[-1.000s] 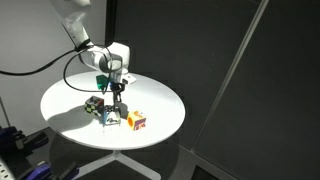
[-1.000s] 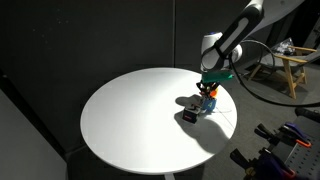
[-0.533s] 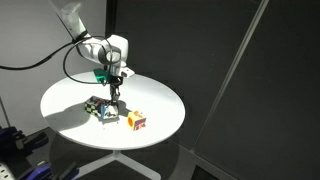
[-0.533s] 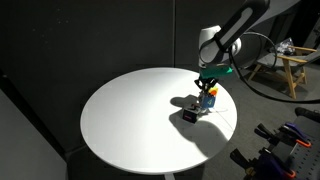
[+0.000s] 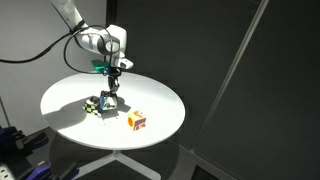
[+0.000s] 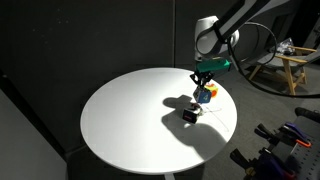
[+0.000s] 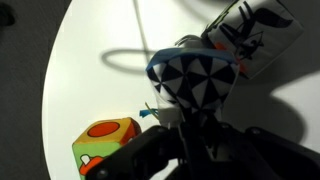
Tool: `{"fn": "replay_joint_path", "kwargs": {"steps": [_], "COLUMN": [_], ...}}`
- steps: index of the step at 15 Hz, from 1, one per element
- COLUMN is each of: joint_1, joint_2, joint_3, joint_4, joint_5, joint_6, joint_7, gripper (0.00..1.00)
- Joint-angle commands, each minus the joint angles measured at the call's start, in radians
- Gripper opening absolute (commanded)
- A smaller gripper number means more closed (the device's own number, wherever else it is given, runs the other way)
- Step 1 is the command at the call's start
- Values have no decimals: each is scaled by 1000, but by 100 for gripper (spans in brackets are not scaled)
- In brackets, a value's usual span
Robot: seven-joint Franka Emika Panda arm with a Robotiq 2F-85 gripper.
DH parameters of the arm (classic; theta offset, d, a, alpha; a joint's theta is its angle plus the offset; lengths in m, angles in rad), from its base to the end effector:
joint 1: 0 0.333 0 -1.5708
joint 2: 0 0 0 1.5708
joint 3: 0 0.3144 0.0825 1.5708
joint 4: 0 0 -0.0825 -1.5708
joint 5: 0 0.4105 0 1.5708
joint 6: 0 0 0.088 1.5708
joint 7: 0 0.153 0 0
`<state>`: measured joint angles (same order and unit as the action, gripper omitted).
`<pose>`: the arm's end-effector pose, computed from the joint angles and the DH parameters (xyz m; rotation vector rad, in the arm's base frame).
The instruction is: Move the middle toy foam to the left
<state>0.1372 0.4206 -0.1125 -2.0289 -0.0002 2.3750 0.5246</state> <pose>0.6058 0.0132 0.1654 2.9838 -0.7487 -0.0872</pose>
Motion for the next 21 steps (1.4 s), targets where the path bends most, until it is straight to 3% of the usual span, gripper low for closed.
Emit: {"fn": "replay_joint_path", "kwargs": {"steps": [1, 13, 18, 21], "joint_1": [-1, 10, 57, 83], "joint_2": [-34, -71, -72, -123], "joint_3": [27, 151, 194, 205], "joint_4": [14, -1, -33, -122], "joint_5": [-17, -45, -133, -201], "joint_6": [-31, -4, 18, 54], "joint_7": [-40, -365, -446, -462], "gripper": [4, 4, 4, 4]}}
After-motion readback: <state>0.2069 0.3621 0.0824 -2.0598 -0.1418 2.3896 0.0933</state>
